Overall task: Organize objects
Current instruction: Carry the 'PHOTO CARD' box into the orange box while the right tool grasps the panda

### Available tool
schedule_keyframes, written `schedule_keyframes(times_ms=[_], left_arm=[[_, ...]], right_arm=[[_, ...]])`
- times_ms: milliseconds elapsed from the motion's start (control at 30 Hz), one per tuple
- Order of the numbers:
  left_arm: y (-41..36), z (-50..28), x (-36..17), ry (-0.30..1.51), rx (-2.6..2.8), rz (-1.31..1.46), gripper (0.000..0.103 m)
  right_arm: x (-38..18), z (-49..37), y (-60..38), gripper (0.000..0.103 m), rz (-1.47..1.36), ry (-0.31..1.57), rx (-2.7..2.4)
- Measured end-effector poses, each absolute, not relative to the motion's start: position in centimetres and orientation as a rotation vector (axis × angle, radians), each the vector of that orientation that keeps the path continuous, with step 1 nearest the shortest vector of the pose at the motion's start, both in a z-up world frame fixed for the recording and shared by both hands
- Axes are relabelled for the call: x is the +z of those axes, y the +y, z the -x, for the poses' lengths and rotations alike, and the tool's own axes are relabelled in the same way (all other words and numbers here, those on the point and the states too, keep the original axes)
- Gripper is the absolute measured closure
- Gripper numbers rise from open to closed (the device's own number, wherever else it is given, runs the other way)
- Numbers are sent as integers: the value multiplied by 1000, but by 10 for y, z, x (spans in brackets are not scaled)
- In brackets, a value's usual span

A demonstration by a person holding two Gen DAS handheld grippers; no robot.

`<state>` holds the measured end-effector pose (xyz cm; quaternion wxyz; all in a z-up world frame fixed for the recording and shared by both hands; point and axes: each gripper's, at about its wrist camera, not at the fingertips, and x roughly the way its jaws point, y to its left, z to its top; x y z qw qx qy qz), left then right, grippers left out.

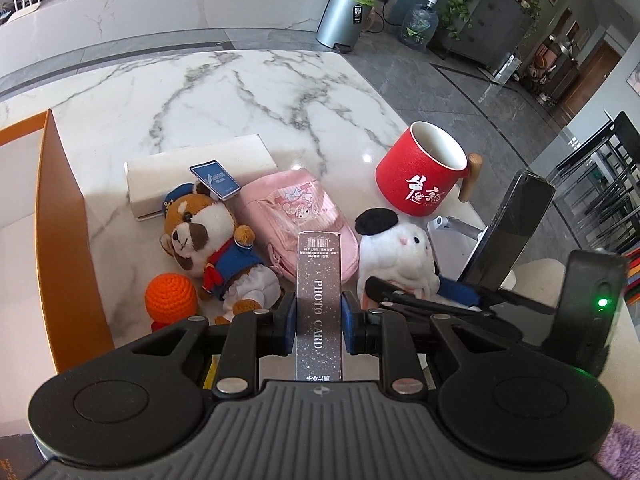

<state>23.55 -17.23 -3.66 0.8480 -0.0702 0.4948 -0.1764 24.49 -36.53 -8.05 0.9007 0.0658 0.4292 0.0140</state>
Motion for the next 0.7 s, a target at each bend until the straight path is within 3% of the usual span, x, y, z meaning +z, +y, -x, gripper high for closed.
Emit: schedule_keyframes(times_ms=[233, 700], left_arm=[[-156, -222, -20, 1005, -382, 200, 77], [-41, -147, 75, 799, -299, 279, 77]], right_arm=[[-76, -233, -360, 43, -116, 871, 24], [23, -159, -312, 44, -164, 661, 228]])
